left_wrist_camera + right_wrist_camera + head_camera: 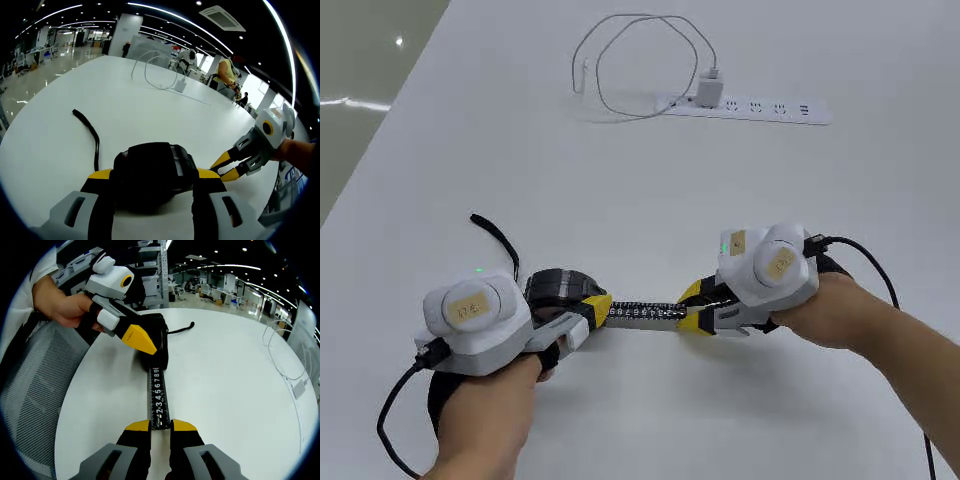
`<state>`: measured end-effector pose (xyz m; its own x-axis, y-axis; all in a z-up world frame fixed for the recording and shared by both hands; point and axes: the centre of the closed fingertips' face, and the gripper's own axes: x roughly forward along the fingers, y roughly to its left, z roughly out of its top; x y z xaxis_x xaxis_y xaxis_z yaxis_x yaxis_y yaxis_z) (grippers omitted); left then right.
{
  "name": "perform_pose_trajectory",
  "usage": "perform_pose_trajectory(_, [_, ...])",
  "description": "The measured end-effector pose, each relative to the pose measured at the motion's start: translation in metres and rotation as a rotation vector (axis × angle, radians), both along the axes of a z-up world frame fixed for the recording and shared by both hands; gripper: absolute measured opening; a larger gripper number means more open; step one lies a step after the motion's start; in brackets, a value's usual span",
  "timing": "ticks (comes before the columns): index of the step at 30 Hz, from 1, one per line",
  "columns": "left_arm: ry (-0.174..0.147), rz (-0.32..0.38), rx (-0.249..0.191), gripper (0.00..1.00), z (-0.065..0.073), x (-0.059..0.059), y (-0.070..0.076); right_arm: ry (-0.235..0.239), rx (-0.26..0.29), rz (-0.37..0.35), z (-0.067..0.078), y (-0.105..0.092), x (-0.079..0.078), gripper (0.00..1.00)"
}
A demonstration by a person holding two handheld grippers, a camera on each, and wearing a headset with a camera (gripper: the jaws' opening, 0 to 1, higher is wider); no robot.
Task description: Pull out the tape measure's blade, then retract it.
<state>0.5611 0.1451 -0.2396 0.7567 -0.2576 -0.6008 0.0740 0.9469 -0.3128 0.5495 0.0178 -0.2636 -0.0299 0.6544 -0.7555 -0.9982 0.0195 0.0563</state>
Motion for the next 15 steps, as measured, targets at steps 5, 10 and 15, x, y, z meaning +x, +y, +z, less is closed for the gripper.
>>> perform_pose_trajectory(5, [0.000, 0.000, 0.000, 0.58, 0.000, 0.000, 0.000, 0.003, 0.009, 0.000, 0.000, 0.006, -0.001, 0.09])
perform_pose_trajectory(10, [0.000, 0.000, -0.001, 0.58, 0.000, 0.000, 0.000, 0.007, 0.020, 0.000, 0.000, 0.014, -0.001, 0.09])
perform_pose_trajectory(15, [0.001, 0.001, -0.002, 0.58, 0.000, 0.000, 0.000, 0.009, 0.033, 0.002, -0.001, 0.022, -0.001, 0.09])
